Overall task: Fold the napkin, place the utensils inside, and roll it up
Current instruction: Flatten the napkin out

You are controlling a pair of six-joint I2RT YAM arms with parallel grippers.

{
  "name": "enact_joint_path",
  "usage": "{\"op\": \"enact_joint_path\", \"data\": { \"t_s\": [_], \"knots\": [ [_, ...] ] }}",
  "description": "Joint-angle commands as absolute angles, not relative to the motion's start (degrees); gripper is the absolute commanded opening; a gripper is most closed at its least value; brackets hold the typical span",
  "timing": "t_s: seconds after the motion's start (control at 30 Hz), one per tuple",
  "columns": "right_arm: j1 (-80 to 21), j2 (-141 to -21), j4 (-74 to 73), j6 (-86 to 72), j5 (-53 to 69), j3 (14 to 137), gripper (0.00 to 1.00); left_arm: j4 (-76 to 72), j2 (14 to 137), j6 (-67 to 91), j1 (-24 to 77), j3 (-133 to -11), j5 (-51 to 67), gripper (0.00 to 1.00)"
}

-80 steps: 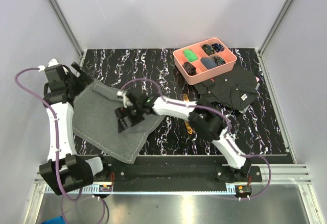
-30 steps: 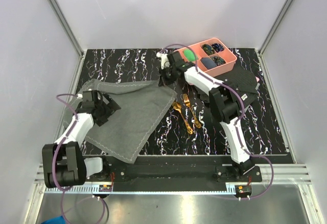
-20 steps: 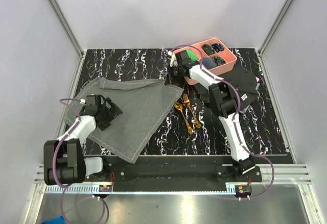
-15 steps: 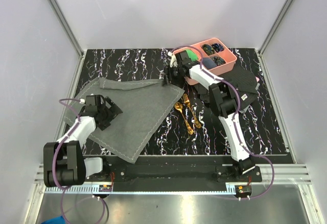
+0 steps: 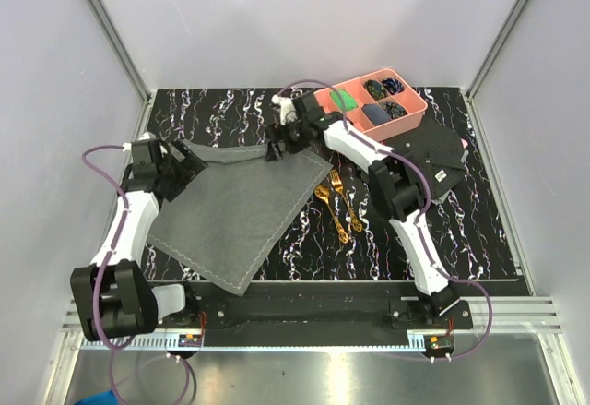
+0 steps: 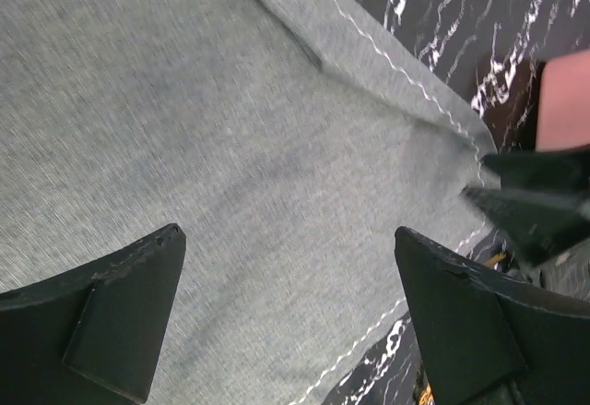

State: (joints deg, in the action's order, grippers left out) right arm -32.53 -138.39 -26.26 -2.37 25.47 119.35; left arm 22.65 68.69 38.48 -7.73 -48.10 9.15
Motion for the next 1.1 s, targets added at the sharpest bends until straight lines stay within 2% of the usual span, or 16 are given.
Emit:
{"op": "enact_joint_path", "data": {
  "t_s": [0.0,0.17,0.4,0.7,0.93,1.07],
  "knots": [
    [-34.9,-140.1,-23.8,-2.4,28.5,120.3,0.93,22.6,72.4,36.8,-9.6,-49.5,10.6,0.99],
    [-34.9,-138.5,-21.6,-5.9,25.7,114.3,0.93,15.6,77.4,40.4,-9.1,-45.4,9.7,0.99],
    [-35.0,-132.9,-20.7,-11.9,22.9,100.7,0.93,11.1,87.5,42.0,-7.4,-46.7,8.5,0.99],
    [-35.6,-121.8,-17.8,-21.9,28.9,79.5,0.92,10.9,91.8,41.2,-6.8,-49.7,4.9,0.99],
    [-39.4,-113.1,-17.8,-24.7,31.6,73.0,0.92,11.9,92.9,40.5,-6.8,-51.9,4.5,0.99],
    [-39.5,-109.5,-21.5,-20.7,28.1,78.9,0.94,14.3,88.4,39.2,-6.8,-53.0,4.8,0.99]
  ]
}}
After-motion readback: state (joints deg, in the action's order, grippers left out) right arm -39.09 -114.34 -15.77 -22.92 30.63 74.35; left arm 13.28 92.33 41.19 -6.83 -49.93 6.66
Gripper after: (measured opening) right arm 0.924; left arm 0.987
